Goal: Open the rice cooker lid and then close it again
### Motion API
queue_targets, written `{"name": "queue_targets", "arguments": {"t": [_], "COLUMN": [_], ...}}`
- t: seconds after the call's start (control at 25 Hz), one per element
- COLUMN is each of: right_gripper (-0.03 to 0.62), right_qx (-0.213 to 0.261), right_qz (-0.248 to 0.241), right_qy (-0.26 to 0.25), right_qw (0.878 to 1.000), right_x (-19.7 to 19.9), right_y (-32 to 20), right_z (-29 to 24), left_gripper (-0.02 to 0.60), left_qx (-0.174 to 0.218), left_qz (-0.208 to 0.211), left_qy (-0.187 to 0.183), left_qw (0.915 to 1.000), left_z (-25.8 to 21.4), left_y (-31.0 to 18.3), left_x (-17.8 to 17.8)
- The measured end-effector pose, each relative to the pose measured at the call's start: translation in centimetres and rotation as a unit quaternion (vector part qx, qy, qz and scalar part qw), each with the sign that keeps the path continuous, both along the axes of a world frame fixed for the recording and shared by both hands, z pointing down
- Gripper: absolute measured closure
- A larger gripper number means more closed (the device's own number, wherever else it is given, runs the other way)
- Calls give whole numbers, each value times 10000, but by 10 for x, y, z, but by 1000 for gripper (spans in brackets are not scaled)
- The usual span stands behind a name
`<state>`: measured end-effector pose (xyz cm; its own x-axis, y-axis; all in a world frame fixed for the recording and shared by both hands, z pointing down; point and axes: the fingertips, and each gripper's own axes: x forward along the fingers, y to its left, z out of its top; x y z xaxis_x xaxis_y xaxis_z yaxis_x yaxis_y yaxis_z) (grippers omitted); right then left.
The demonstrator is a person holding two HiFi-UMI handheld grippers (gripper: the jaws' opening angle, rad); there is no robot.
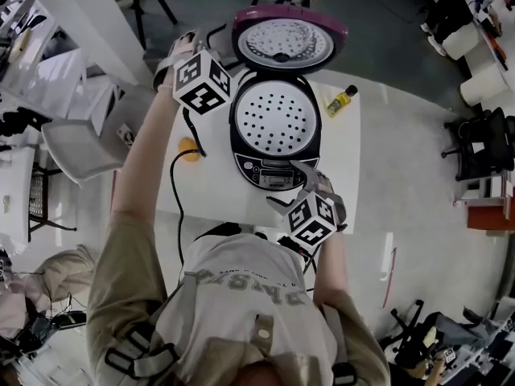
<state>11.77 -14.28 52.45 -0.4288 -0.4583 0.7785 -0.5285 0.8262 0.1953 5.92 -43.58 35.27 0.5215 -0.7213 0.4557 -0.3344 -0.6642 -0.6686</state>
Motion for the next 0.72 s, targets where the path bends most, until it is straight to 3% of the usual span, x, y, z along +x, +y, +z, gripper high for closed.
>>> {"name": "queue_targets", "arguments": {"t": [0.16, 0.32, 0.72], "right_gripper": [183, 183, 183], "right_qx": [297, 805, 1741], "right_qz": [169, 462, 971], "right_qy": [-171, -564, -1763], "right_qw": [9993, 9941, 9639], "right_x": [5, 12, 42], "right_y": [-10, -24, -38], "right_z": [-10, -32, -91], "left_gripper": [179, 179, 179], "left_qx": [143, 45, -195], "left_qz": [-218, -485, -669], "left_qy": [164, 452, 892], "left_qw": [9995, 9978, 9936], "left_z": [-6, -5, 14], "left_y": [3, 21, 95], "left_x": [-8, -16, -32]}}
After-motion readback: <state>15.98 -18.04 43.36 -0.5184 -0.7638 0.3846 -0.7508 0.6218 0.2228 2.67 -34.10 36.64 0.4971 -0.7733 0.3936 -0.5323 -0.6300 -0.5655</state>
